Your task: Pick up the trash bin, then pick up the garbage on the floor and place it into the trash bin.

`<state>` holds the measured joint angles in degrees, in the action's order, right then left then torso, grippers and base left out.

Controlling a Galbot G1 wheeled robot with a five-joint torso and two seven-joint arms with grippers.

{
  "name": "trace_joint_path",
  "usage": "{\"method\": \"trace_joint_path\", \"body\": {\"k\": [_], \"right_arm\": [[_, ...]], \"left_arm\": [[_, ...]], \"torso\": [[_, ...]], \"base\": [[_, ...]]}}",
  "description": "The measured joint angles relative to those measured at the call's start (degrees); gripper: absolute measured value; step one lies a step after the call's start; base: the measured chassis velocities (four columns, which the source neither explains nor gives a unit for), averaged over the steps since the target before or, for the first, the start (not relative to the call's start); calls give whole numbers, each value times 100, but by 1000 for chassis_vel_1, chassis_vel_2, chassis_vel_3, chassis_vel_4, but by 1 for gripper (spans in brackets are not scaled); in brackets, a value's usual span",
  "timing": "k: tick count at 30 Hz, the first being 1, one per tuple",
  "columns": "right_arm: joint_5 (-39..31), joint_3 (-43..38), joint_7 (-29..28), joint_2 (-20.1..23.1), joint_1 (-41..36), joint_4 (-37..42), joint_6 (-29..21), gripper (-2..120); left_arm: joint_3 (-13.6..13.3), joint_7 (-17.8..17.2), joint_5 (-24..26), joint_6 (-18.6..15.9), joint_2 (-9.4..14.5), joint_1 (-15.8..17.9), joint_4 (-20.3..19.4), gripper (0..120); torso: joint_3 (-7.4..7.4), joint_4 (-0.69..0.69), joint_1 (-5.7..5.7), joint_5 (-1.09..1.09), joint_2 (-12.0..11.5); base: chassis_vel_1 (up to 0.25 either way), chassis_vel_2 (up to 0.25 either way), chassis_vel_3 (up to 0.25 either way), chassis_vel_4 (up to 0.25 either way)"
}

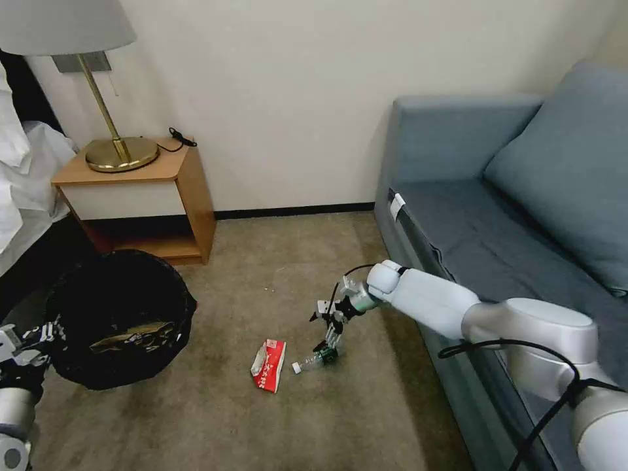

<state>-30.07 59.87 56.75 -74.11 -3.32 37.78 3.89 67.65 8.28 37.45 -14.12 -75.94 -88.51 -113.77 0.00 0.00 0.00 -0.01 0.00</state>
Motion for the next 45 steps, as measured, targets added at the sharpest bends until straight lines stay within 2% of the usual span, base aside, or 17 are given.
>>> {"method": "trace_joint_path", "body": {"k": [16, 19, 23, 43, 45], "right_arm": [[1093, -272, 172, -845, -366, -1695, 670, 100], [1561, -627, 179, -1089, -417, -2064, 801, 100], [1820, -823, 190, -1276, -448, -2310, 893, 100], [2450, -1211, -65, -1534, -653, -2817, 1226, 100], [2565, -1330, -59, -1575, -661, -2904, 1277, 96]], "left_arm": [[126, 85, 226, 65, 133, -34, 183, 4], [151, 92, 267, 68, 154, -49, 197, 4], [194, 99, 312, 81, 165, -87, 198, 4], [342, 142, 357, 151, 86, -238, 136, 4], [345, 143, 357, 153, 68, -252, 125, 4]], "torso": [[0, -1, 0, 0, 0], [0, 0, 0, 0, 0], [0, 1, 0, 0, 0], [0, 0, 0, 1, 0], [0, 0, 0, 1, 0]], "base": [[0, 0, 0, 0], [0, 0, 0, 0], [0, 0, 0, 0], [0, 0, 0, 0], [0, 0, 0, 0]]}}
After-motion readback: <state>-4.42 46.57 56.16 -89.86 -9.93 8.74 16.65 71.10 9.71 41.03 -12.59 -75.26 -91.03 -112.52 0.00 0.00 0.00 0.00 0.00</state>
